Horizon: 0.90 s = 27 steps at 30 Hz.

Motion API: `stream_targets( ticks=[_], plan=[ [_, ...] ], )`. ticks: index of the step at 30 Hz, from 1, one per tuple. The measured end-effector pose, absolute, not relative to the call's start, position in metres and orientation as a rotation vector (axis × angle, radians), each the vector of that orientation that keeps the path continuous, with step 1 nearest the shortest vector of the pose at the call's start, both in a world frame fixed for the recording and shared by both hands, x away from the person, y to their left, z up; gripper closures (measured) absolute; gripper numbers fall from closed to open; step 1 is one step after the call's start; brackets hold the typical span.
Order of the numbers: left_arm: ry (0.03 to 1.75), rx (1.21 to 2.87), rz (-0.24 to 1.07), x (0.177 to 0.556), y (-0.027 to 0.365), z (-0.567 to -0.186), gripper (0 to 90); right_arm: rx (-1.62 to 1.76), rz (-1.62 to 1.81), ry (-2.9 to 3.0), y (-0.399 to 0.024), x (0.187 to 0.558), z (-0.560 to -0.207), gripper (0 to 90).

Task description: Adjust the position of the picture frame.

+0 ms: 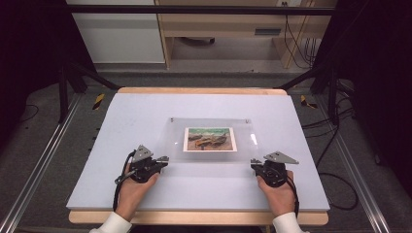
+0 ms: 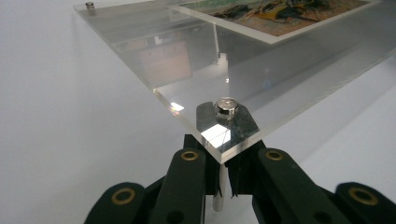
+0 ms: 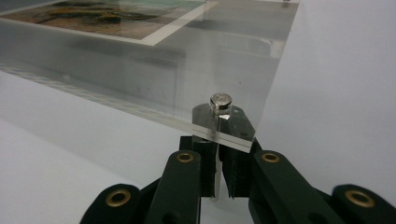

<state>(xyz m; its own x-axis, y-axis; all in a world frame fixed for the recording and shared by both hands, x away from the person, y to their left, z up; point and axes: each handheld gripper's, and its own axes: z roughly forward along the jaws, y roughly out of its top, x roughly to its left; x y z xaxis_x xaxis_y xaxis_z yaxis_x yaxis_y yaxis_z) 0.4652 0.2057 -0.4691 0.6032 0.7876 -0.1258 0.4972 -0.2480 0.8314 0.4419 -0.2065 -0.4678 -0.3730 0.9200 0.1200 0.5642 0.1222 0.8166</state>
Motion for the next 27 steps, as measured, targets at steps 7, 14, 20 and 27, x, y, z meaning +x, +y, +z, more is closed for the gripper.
stream_targets(
  ticks=[7,14,20,27],
  plan=[
    [1.033,1.924,0.399,0.465,0.204,-0.473,83.6,1.447,1.121,1.995,-0.206,0.443,-0.471,84.1],
    [1.028,1.924,0.389,0.465,0.205,-0.474,83.4,1.461,1.141,1.995,-0.208,0.443,-0.471,81.7],
    [1.031,1.925,0.379,0.465,0.205,-0.473,80.1,1.471,1.156,2.002,-0.208,0.443,-0.471,76.6],
    [1.043,1.917,0.346,0.461,0.213,-0.468,47.9,1.422,1.134,2.008,-0.21,0.432,-0.465,45.8]
  ],
)
